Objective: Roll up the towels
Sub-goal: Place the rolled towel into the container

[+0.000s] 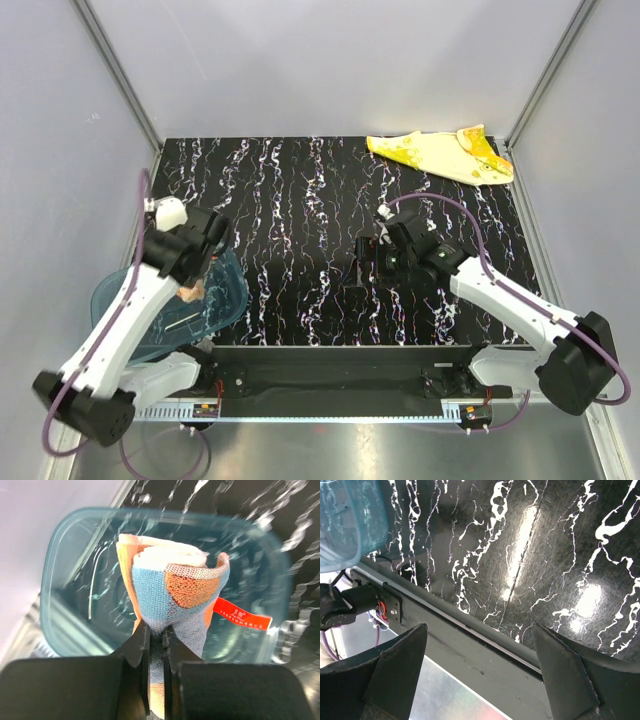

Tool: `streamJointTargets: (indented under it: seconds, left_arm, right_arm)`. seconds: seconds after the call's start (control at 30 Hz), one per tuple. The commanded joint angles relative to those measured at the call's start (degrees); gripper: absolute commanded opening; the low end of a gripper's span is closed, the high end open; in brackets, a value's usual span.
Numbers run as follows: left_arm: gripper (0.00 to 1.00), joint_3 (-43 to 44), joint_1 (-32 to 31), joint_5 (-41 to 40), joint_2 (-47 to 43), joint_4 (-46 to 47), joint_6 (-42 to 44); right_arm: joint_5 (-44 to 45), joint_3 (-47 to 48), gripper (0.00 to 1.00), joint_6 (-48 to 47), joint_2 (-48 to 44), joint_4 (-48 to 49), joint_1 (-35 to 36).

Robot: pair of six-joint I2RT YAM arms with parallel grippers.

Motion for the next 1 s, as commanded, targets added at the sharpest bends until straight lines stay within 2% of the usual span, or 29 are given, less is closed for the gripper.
streamJointTargets:
  seconds: [0.0, 0.07, 0.27, 0.47, 0.7, 0.83, 0.97]
  left_arm:
    - [0.0, -3.0, 3.45, 4.56, 5.92, 5.07, 5.79]
    - [0.0, -5.45, 6.78, 8.62, 6.99, 12.17, 9.74]
    - [0.0, -14.77, 11.81, 23.39, 8.67, 27.75, 13.72]
    - [0.0, -19.26, 12.25, 31.57, 8.58, 36.55, 9.95]
    - [0.0, -28.22, 12.34, 35.36, 9.46, 48.5, 5.64]
    - [0.0, -32.97, 12.43, 35.27, 7.7, 55.79, 4.67]
    - [0.0, -35.87, 12.43, 33.43, 6.21, 59.14, 4.32]
  right_arm:
    - [-1.29, -0.54, 0.94, -0.49, -2.94, -0.45, -0.24]
    - [-1.03, -0.98, 0.94, -0.66, -4.08, -1.06, -0.24]
    - [-0.42, -3.0, 0.95, -1.19, -6.1, -2.29, -0.33]
    - [0.9, -2.57, 0.95, -1.98, -6.1, -3.09, -0.25]
    - [1.6, -1.42, 0.95, -3.03, -5.4, -4.49, -0.24]
    - [2.05, -1.77, 0.95, -3.13, -5.49, -4.76, -0.33]
    - [1.7, -2.04, 0.95, -2.77, -4.79, -4.14, -0.24]
